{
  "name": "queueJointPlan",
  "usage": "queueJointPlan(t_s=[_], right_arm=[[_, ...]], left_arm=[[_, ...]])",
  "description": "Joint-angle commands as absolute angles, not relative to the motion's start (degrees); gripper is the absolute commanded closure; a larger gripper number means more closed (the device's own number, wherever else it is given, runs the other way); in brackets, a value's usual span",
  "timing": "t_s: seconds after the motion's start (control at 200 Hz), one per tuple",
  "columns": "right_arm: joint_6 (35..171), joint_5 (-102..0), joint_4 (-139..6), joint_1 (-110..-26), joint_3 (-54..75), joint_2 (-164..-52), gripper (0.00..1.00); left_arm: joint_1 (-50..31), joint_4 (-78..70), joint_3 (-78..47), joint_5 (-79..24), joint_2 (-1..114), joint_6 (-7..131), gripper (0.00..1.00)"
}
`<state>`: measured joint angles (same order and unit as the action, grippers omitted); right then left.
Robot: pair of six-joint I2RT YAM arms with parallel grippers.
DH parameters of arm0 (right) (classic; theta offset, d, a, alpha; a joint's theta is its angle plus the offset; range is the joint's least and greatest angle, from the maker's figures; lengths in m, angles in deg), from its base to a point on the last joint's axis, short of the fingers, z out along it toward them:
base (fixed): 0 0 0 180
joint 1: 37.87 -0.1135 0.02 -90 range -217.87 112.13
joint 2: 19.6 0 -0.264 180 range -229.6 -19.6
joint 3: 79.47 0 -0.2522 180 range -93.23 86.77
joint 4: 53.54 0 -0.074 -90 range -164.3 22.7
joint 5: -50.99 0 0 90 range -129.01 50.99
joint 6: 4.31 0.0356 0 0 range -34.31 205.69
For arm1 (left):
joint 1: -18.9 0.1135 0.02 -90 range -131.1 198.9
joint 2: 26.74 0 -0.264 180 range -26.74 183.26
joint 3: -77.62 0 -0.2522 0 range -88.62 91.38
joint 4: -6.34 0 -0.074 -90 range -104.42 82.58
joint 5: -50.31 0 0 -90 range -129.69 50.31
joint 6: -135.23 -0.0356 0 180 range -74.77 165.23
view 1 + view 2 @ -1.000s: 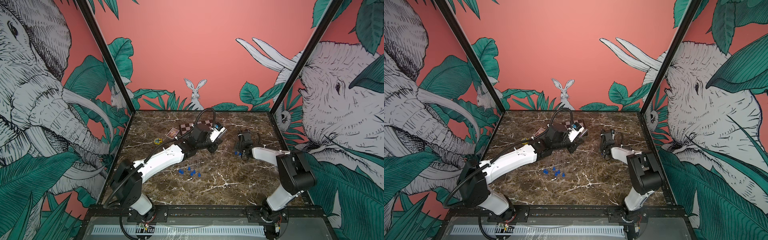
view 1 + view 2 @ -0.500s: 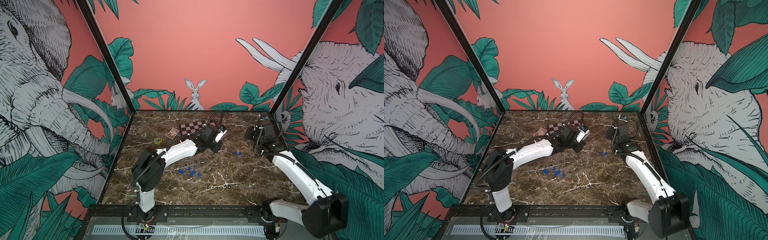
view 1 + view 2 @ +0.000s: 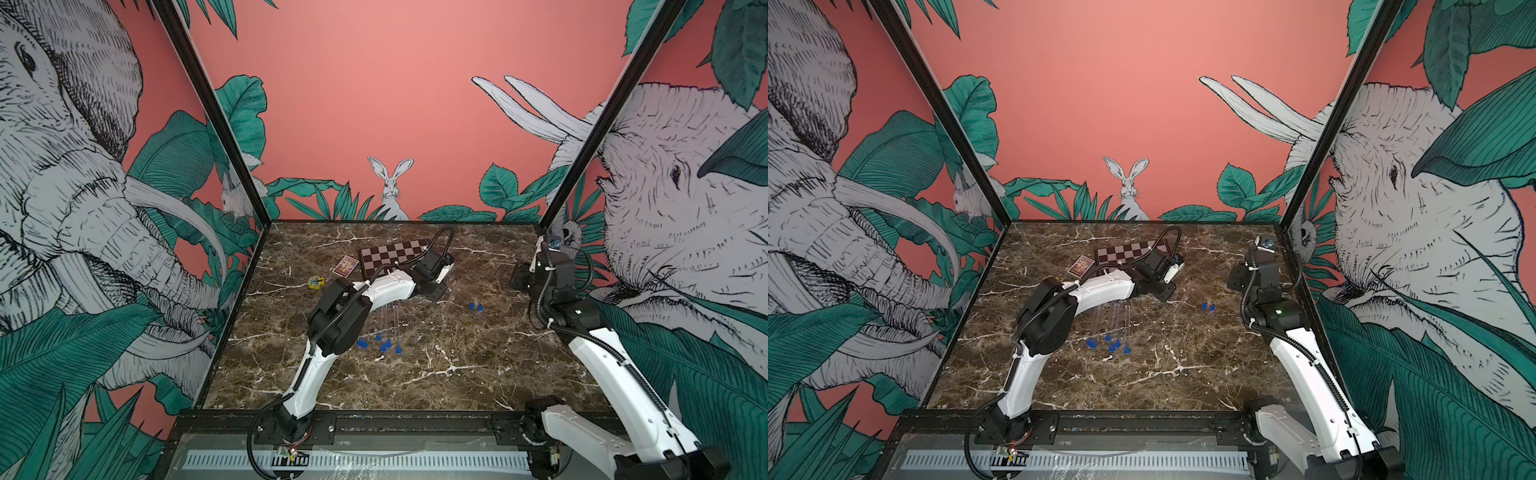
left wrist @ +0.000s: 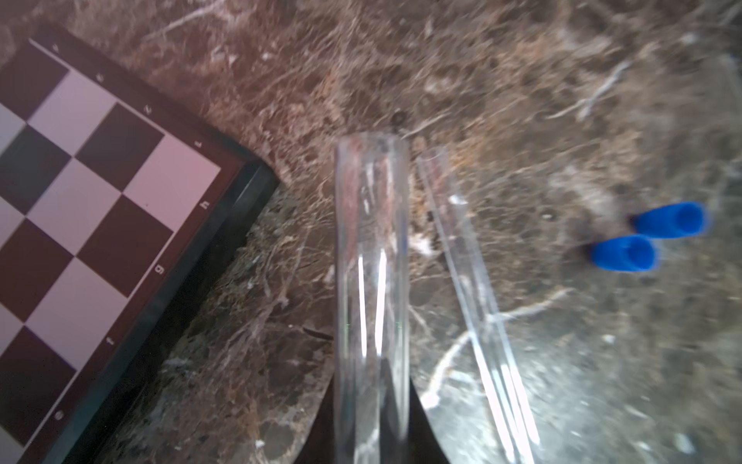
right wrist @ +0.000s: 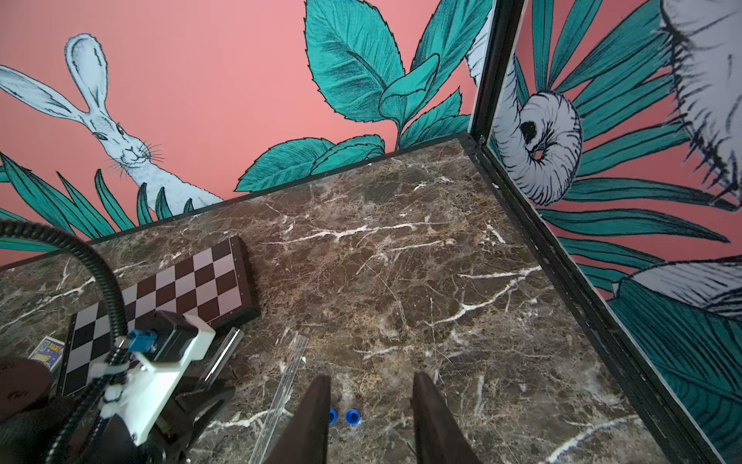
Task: Remove stoppers from test tubes
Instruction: Place the test tube at the center of the board.
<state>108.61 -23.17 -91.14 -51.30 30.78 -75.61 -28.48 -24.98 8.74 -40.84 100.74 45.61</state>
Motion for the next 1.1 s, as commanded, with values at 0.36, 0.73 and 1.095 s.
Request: queueJointPlan(t_s=[0.36,0.73,1.095], right_arm=[[108.44,-25.01,-91.16,-50.88,31.62,-76.2,0.65],[109.26,-26.66,-90.41,-50.97,31.49,-76.9,0.65],[109.37,-26.89,-90.42,-50.97,32.32,-76.16,0.65]], left_arm=[[-29.79,-27.59,9.84,-40.71,102.04,51.44,0.9],[-30.5,-29.24,11.3,-41.1,104.23,54.13,0.78],[-30.59,-27.64,9.62,-42.9,104.3,55.42,0.73]])
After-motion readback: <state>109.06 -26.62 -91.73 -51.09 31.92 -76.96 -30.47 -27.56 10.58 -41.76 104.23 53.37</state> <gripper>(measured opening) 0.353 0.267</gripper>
